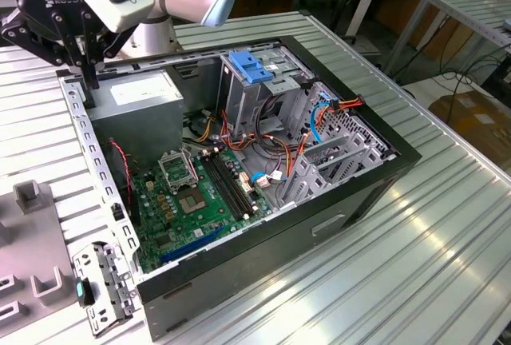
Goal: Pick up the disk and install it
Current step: 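Reach for the disk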
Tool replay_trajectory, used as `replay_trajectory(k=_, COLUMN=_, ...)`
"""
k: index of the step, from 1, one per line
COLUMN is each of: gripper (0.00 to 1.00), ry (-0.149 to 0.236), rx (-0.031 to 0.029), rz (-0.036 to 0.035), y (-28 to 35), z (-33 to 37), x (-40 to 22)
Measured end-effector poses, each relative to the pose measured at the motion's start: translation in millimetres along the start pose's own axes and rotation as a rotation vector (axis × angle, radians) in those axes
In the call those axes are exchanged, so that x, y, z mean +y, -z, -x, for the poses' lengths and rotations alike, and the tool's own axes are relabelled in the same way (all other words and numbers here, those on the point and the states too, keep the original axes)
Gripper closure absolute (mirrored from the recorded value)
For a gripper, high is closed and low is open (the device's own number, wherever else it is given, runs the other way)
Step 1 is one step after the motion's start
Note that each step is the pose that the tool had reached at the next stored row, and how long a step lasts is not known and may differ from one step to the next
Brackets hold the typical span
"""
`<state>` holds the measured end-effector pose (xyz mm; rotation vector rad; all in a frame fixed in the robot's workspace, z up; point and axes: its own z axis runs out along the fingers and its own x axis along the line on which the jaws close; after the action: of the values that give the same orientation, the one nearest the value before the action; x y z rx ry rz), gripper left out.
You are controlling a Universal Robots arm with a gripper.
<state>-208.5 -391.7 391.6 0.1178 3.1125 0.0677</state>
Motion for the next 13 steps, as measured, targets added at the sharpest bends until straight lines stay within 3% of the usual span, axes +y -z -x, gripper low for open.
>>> replay_trajectory(k=13, gripper=0.89, ry=0.0, rx=0.0, rz=-0.0001, y=0.3, z=-20.3, x=0.1)
